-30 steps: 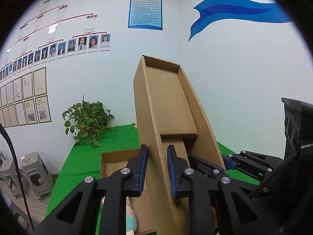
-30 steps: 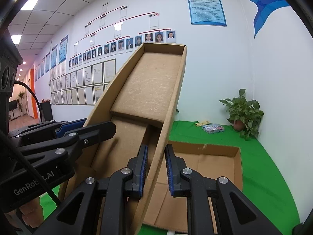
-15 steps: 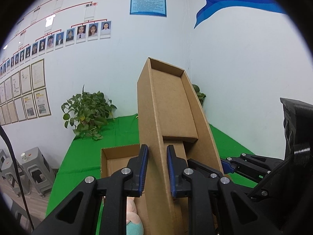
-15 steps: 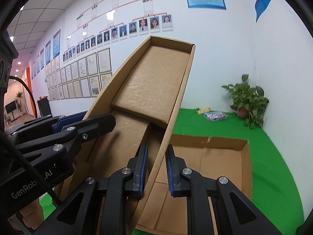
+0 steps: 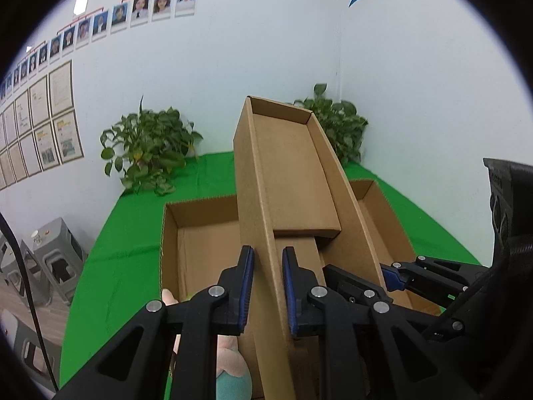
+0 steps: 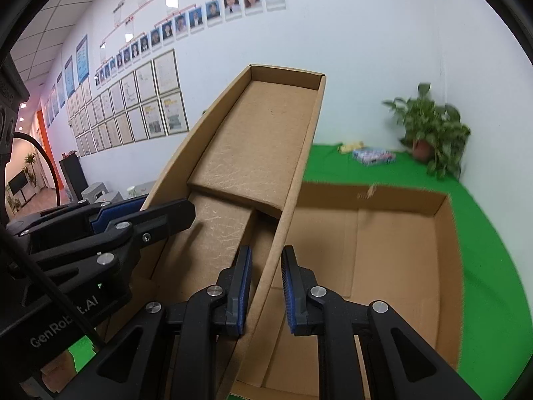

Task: Organize objects
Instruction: 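Lower the narrow tray into the large box beside the pig and release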

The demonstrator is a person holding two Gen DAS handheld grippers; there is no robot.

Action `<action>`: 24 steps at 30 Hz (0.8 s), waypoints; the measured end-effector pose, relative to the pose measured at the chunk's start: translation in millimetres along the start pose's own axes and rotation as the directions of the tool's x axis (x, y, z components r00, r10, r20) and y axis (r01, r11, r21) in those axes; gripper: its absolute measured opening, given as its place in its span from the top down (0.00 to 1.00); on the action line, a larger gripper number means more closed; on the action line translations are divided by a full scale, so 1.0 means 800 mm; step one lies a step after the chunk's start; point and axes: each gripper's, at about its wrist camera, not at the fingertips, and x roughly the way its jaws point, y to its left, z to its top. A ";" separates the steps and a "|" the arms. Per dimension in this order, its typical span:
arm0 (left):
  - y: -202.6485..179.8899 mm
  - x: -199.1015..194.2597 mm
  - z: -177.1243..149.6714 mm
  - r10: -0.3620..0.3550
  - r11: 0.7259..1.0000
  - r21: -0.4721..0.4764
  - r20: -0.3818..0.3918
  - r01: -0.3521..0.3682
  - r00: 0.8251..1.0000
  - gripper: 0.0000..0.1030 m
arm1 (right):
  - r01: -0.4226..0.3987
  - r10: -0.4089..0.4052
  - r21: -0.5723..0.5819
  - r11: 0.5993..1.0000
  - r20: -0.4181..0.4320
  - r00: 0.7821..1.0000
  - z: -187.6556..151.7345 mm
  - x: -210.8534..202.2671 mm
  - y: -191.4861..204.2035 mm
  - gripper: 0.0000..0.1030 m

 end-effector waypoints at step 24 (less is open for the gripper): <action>0.017 0.116 -0.100 -0.025 0.995 -0.098 -0.314 -0.006 0.949 0.81 | 0.038 -0.020 0.080 0.996 -0.221 0.975 -0.135 0.242 -0.058 0.91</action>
